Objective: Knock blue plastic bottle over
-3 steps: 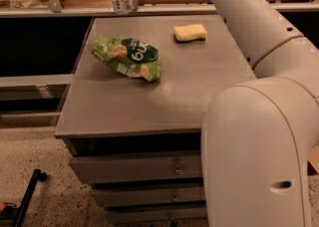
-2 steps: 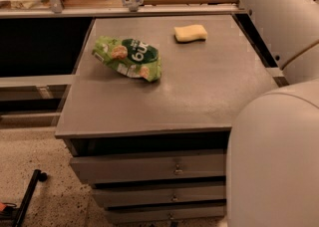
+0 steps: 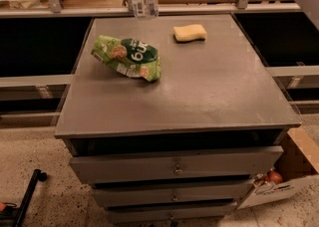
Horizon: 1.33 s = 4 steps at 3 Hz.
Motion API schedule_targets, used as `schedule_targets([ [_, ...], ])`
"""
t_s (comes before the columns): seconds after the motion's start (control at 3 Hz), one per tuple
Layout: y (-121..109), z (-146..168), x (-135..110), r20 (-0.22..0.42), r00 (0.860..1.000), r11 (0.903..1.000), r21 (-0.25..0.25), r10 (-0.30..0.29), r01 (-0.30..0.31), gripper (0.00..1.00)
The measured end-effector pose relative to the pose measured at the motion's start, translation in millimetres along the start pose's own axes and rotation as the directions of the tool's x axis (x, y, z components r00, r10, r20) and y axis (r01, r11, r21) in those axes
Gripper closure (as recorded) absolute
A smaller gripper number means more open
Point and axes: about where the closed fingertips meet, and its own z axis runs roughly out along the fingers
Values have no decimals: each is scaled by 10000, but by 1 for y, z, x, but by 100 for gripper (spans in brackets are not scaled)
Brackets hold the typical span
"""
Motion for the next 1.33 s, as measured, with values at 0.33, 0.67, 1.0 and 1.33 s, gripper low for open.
schedule_targets([
  [0.33,19,-33,33,-799,9953,9984,191,552,-538,100],
  [0.67,29,-59,58,-1923,9784,9971,232,758,-727,100],
  [1.0,30,-84,66,-3203,9446,9969,541,721,-577,100],
  [1.33,25,-103,78,-4469,8905,9952,800,857,-556,100],
])
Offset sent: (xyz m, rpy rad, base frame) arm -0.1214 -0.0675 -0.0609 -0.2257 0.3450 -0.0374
